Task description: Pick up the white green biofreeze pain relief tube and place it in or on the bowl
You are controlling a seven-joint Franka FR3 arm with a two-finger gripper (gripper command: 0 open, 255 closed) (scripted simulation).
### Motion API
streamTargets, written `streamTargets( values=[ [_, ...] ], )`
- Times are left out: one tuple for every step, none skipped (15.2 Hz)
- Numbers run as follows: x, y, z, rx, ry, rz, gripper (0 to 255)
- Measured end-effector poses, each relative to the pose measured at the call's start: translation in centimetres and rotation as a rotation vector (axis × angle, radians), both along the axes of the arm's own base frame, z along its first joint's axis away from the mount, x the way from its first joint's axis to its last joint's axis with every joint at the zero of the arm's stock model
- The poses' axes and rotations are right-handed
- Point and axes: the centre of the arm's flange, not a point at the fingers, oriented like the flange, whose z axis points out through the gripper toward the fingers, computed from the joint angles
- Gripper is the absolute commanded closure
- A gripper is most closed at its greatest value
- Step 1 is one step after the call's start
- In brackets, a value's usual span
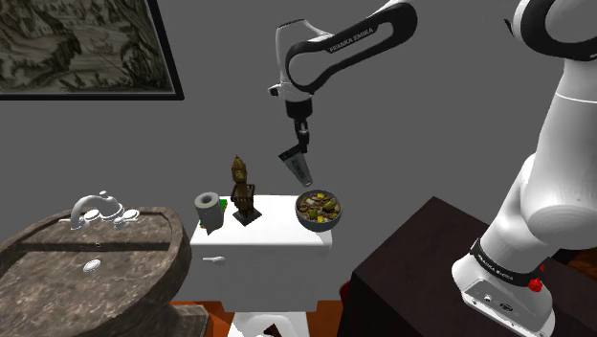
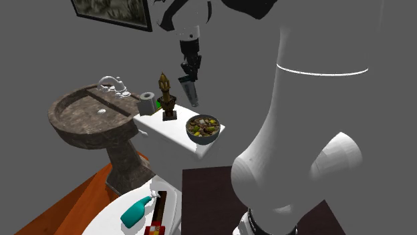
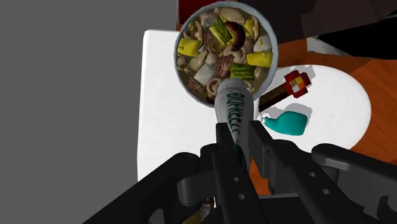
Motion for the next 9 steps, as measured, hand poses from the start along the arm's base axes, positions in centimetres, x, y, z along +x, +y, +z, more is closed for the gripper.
streamTargets(
  values=[
    [-0.8, -0.9, 0.6, 0.000, -0.001, 0.000, 255],
    [-1.5, -1.8, 1.1, 0.000, -0.001, 0.000, 255],
    [-2.4, -2.6, 1.4, 0.000, -0.001, 0.000, 255],
    [-3.1, -3.5, 2.1, 0.000, -0.001, 0.000, 255],
    [-3.9, -4.4, 2.6, 0.000, -0.001, 0.000, 255],
    [-4.6, -5.3, 3.1, 0.000, -0.001, 0.000, 255],
    [-5.3, -6.1, 3.5, 0.000, -0.001, 0.000, 255],
    [-5.8, -6.5, 3.5, 0.000, -0.001, 0.000, 255],
    [-6.1, -6.8, 3.2, 0.000, -0.001, 0.000, 255]
  ],
)
